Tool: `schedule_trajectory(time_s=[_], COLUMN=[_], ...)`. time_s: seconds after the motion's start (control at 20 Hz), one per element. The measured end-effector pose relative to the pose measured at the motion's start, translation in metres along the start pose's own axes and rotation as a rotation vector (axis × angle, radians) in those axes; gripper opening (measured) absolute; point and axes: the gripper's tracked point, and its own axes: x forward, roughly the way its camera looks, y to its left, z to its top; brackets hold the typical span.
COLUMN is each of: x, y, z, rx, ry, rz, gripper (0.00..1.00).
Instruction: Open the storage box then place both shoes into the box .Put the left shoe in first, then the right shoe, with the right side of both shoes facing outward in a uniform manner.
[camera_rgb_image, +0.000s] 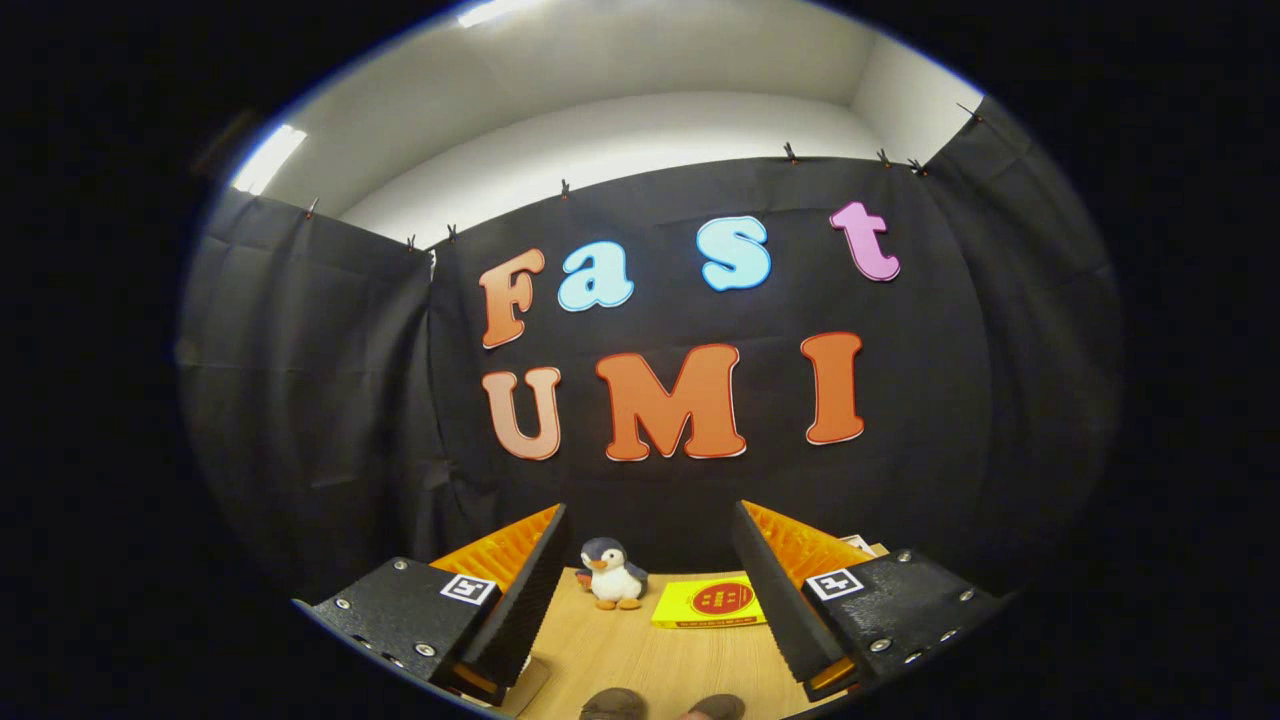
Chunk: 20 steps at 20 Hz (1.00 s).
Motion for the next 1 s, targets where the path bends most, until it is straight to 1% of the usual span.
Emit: schedule_trajectory(time_s=[0.15, 0.3, 0.5, 0.65, 0.75, 1.0], x=[0.003, 0.007, 0.005, -0.005, -0.010, -0.018], y=[0.013, 0.029, 0.081, 0.116, 0.137, 0.177], z=[-0.040, -0.090, -0.153, -0.199, -0.223, -0.280], rx=[0.037, 0.117, 0.273, 0.422, 0.509, 0.589], ry=[0.110, 0.269, 0.478, 0.659, 0.752, 0.909], rz=[0.044, 0.086, 0.245, 0.335, 0.386, 0.464], gripper=[0.97, 0.97, 0.97, 0.96, 0.96, 0.96])
